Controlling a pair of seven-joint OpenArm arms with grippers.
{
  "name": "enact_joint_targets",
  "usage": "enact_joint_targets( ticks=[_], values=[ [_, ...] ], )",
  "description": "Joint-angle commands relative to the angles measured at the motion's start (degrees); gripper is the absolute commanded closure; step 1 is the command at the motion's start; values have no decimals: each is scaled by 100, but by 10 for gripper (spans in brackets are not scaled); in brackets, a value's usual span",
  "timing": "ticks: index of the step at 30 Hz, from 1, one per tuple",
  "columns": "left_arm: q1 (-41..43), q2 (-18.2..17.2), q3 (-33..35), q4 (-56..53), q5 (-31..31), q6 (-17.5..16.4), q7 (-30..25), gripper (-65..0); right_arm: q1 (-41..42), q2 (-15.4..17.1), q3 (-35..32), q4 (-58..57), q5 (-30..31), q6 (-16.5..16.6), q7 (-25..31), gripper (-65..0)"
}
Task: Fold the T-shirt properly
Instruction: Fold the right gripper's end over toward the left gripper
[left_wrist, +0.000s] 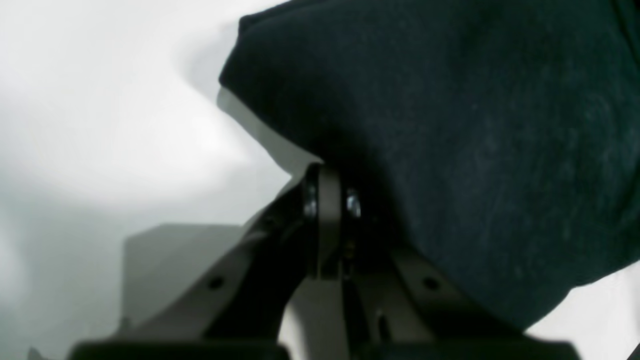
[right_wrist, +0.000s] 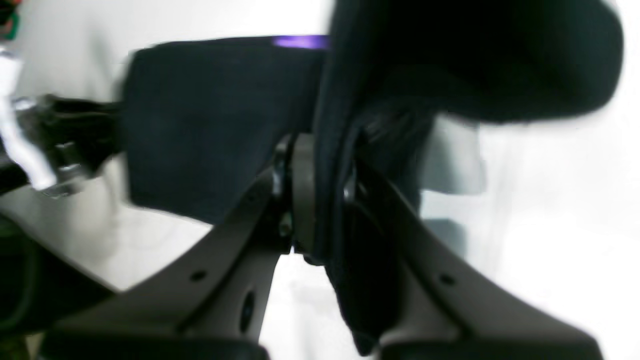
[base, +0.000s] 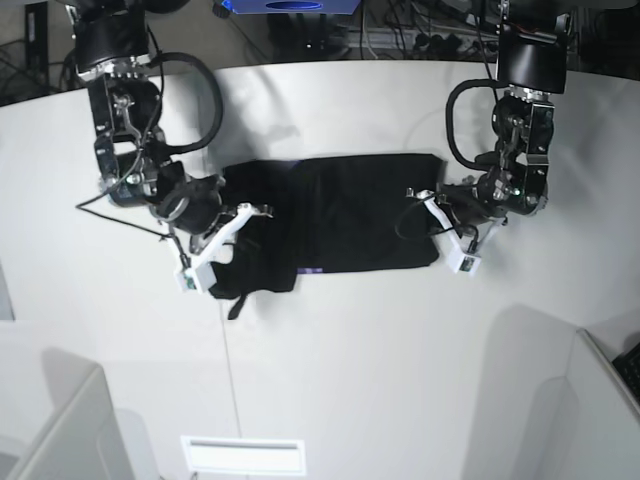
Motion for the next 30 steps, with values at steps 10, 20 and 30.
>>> enact_joint_targets(
  ticks=[10, 20, 30],
  values=[
    [50, -189, 9, 37, 73, 15, 162, 0, 109, -699, -619, 348, 44, -155, 93, 0],
    [129, -189, -35, 46, 64, 15, 162, 0, 100, -1288, -663, 128, 26, -155, 128, 0],
    [235, -215, -43, 46, 47, 15, 162, 0, 258, -1428, -1410, -1111, 26, -155, 990, 0]
  ],
)
